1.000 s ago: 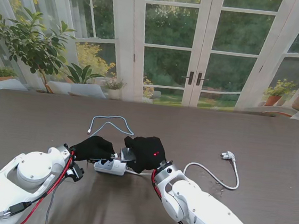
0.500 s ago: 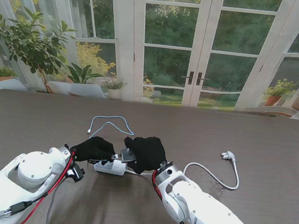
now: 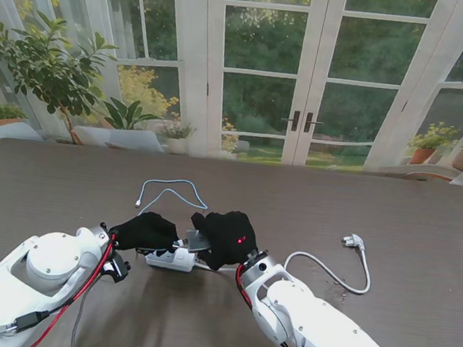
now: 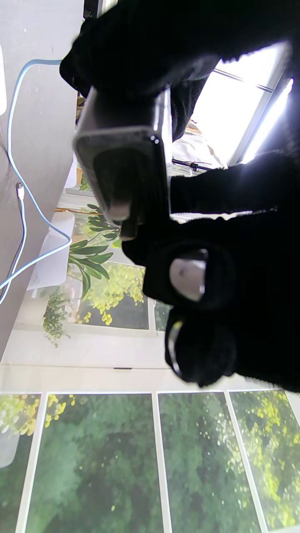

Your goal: Set up the charging station

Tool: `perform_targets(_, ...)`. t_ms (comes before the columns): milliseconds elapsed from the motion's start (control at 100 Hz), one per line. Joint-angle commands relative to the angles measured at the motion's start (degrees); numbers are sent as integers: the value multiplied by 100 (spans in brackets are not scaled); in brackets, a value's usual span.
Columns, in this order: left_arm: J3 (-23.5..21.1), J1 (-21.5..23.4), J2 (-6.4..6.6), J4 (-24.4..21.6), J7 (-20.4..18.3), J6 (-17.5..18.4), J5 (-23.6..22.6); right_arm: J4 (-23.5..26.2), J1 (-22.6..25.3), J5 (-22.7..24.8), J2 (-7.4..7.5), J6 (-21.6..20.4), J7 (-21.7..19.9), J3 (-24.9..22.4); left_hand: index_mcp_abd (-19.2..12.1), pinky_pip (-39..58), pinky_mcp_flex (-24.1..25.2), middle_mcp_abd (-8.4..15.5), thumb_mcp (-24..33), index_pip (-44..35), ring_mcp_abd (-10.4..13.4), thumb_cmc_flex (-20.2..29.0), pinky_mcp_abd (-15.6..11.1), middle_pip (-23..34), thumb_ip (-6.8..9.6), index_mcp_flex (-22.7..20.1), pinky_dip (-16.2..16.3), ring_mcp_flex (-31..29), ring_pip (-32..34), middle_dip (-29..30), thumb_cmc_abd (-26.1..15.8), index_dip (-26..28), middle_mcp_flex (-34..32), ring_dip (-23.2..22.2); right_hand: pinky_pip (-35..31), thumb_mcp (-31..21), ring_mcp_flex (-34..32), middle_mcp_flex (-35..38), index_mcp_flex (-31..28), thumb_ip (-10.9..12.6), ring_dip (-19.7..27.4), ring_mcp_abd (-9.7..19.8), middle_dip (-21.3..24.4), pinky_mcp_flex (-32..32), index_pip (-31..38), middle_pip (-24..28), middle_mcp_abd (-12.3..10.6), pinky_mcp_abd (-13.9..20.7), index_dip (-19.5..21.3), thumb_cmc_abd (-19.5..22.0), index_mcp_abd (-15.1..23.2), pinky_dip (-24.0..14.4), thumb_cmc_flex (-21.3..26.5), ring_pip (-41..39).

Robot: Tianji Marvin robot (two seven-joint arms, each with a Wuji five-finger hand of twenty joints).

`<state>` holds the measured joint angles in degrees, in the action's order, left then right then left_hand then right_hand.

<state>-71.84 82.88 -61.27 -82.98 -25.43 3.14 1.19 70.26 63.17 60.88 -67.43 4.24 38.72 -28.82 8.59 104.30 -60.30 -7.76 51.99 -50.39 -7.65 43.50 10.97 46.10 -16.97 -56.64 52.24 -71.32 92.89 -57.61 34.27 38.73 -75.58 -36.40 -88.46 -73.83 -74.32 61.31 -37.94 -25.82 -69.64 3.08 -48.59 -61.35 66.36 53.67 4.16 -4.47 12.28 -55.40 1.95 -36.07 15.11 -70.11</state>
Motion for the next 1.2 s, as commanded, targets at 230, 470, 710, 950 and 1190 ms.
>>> perform_targets(230, -10, 5, 3, -18, -240, -31, 22, 120, 15, 93, 14, -11, -98, -14, -285, 1568, -384, -549, 414, -242, -125, 160, -947, 371, 46, -445, 108, -145, 821, -145, -397, 101, -257, -80, -100, -926, -130, 334, -516, 420, 2730, -59, -46, -153, 1856, 339, -414, 337, 394, 905, 1031, -45, 947, -199)
perform_targets(470, -3, -19, 6, 16, -303, -23, 101, 134, 30, 98, 23, 6, -101, -65, -330, 1568, -384, -535, 434, -244, -128, 124, -943, 398, 45, -455, 110, -144, 827, -191, -414, 132, -251, -82, -102, -929, -130, 325, -504, 419, 2731, -50, -39, -153, 1862, 346, -408, 338, 388, 907, 1035, -41, 948, -197)
perform_targets(710, 3, -21, 18, 25, -399, -64, 163, 117, 19, 138, 45, -35, -80, -60, -323, 1568, -383, -536, 438, -234, -126, 136, -939, 384, 44, -457, 109, -144, 831, -209, -403, 134, -250, -83, -99, -925, -131, 311, -487, 416, 2739, -38, -27, -146, 1877, 358, -413, 341, 381, 914, 1035, -35, 948, -182)
perform_targets(950, 31, -58, 28, 33, -460, -115, 159, 106, 25, 133, 38, -72, -25, -57, -321, 1568, -382, -545, 429, -211, -149, 156, -923, 366, 39, -432, 115, -143, 837, -223, -399, 130, -250, -87, -92, -925, -133, 307, -482, 417, 2739, -24, -19, -138, 1890, 373, -424, 349, 373, 926, 1053, -29, 944, -184)
perform_targets(1190, 53, -94, 12, 90, -435, -68, 225, 79, 21, 112, 23, -70, 7, -37, -323, 1568, -384, -534, 422, -213, -136, 138, -939, 353, 39, -453, 111, -144, 836, -228, -403, 130, -252, -87, -89, -926, -130, 302, -477, 416, 2737, -34, -9, -134, 1892, 378, -420, 362, 364, 921, 1054, -24, 940, -190)
